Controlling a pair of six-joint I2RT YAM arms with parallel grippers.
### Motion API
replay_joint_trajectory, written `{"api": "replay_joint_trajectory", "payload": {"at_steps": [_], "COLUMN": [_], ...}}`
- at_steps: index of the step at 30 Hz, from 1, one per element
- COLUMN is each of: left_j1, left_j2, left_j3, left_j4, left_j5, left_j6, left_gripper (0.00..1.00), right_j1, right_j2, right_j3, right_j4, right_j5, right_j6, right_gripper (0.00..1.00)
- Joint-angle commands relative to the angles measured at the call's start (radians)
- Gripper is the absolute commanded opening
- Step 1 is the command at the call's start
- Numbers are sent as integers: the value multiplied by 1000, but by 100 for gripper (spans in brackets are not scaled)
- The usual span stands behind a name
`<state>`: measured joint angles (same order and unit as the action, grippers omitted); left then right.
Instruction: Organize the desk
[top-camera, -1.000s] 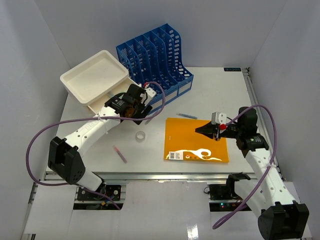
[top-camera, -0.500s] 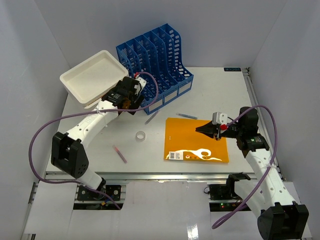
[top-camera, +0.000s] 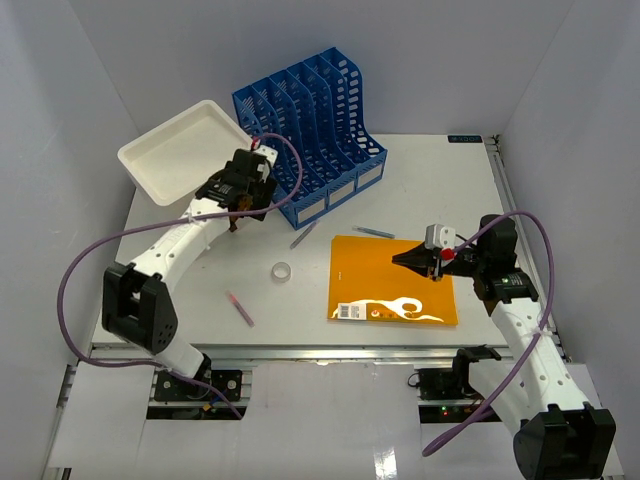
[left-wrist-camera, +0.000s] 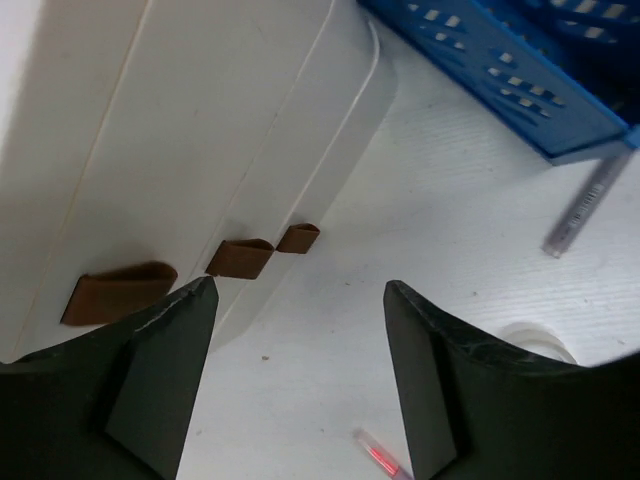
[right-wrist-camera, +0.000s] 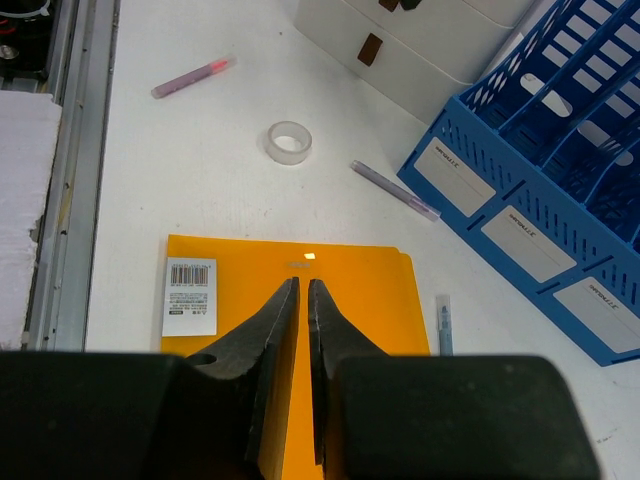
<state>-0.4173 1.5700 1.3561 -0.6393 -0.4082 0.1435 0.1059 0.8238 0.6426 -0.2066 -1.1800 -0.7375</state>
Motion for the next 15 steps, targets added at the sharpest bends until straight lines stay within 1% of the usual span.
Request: {"api": "replay_joint_trajectory", "payload": {"at_steps": [1,2,3,4,6,7,9,11,15], "left_j1": [14,14,15,15,14,14,12,12,10], "left_j2": [-246,-296,-355,-366,-424,-429,-420,-392,-358], "left_j3": [-139,-196,-243,-281,-361,-396,-418,-444,-494], "left_j4": [111,144,171,196,242,262,283,304,416], "left_j5": [157,158,144,141,54,23,-35,-92,-191], "left_j6": [-256,-323,-384,-429,-532,-590,-634,-731,-763], "left_gripper": [73,67,59,52,47,47,49,58,70], "right_j1": [-9,-9,-9,-9,-11,-12,-14,-16,-21], "right_j2": [-9,-6,-4,-1,4,8,9,11,13], "right_j3": [-4,-5,-6,-6,-6,-6,-7,-8,-9], "right_j4": [26,26,26,26,26,26,27,27,26], "right_j5": [-14,-16,-18,-18,-21,-23,-24,-23,-21], "right_j6": [7,8,9,8,9,9,10,10,11], "right_gripper": [14,14,14,14,15,15,15,15,15]}}
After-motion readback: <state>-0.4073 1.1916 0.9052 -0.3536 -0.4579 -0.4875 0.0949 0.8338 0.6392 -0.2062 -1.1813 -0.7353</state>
